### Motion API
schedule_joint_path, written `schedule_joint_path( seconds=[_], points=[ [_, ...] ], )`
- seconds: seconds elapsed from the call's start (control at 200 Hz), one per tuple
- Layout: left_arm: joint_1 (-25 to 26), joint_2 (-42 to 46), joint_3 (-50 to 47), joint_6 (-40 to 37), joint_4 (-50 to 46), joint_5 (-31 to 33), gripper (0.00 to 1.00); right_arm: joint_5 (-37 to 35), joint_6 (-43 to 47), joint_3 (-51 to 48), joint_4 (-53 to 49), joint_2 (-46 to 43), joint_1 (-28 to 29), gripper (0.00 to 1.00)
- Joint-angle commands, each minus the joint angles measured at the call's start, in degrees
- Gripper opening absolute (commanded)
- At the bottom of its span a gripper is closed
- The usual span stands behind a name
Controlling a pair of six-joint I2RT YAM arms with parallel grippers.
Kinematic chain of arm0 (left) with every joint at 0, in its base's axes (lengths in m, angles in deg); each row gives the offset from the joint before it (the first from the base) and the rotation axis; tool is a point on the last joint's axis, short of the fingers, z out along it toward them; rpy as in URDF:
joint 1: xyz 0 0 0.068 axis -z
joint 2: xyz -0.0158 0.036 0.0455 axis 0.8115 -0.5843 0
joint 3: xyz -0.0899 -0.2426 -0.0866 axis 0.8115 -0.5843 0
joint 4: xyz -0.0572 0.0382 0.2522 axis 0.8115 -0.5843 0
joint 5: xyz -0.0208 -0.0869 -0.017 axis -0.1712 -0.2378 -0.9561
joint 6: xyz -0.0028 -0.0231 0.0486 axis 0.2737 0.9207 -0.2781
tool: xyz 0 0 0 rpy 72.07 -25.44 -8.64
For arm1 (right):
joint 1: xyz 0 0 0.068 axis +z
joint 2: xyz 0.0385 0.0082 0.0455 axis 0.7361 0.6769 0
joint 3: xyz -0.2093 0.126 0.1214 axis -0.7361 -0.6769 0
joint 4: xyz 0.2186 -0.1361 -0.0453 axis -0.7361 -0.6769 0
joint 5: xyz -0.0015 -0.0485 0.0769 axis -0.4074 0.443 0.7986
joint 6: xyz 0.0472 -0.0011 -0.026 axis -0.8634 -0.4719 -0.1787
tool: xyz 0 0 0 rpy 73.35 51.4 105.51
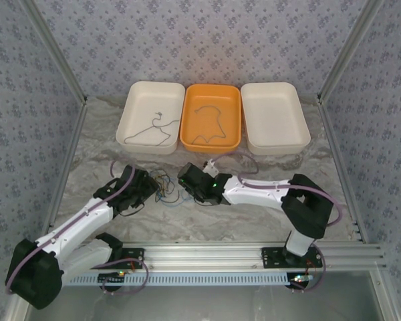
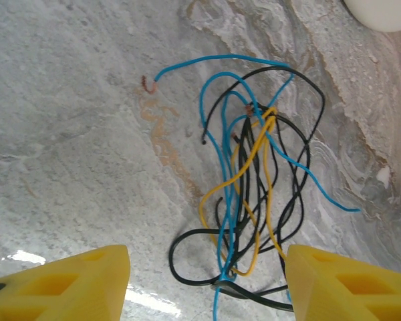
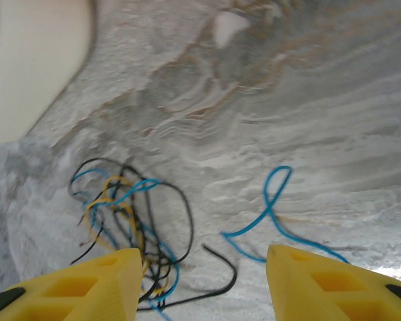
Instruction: Untangle the cables
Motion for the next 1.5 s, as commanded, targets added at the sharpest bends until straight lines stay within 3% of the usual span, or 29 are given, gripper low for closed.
schedule_joint_path(
  seconds=[0.0, 0.255, 0.405, 0.5, 0.6, 0.685, 0.859, 1.009, 1.174, 1.314, 1.459, 1.494],
  points=[
    [-0.35, 1.51, -1.04, -3.04, 3.64, -1.72, 0.63, 1.53, -9.53, 0.93, -0.35, 3.18, -1.59, 0.54],
    [-0.36, 7.27, -4.31, -7.21, 7.37, -3.68, 0.67, 4.53, -13.18, 3.83, 0.53, 8.44, -3.18, 0.53],
    [-0.41, 6.86, -3.97, -8.1, 7.61, -4.33, 0.68, 5.18, -14.59, 3.4, 2.43, 10.05, -4.64, 0.43],
    [-0.45, 5.66, -3.95, -8.19, 8.1, -4.42, 0.68, 5.84, -14.94, 3.43, 2.37, 10.7, -5.38, 0.3],
    [-0.62, 4.13, -4.01, -8.77, 10.8, -5.91, 0.76, 5.4, -14.8, 1.03, 3.72, 9.4, -5.84, 0.0],
    [-1.5, 2.1, -3.94, -10.29, 14.63, -9.69, 0.83, 2.62, -11.6, -0.13, 2.37, 6.59, -5.83, 0.0],
    [-6.72, -6.18, -0.06, -11.57, 11.63, -15.15, 0.82, -1.65, -5.68, -2.67, 0.33, 1.22, -5.58, 0.0],
    [-7.43, -12.5, 2.77, -11.53, 11.87, -13.64, 0.8, -3.11, -3.48, -4.78, -0.21, -1.89, -5.75, 0.0],
    [-7.48, -20.81, 5.37, -10.45, 16.32, -13.75, 0.66, -4.58, -1.8, -5.75, -1.9, -5.21, -5.99, 0.0],
    [-7.39, -28.66, 8.1, -11.33, 16.58, -11.64, 0.46, -6.94, 0.43, -7.13, -3.93, -9.97, -6.43, 0.0],
    [-7.39, -32.15, 9.33, -11.13, 15.12, -6.78, 0.05, -10.87, 4.67, -8.68, -8.86, -18.21, -7.72, 0.0],
    [-7.48, -31.57, 9.3, -10.94, 13.68, -4.74, 0.0, -12.09, 6.11, -9.55, -9.74, -20.64, -8.34, 0.0]
  ],
)
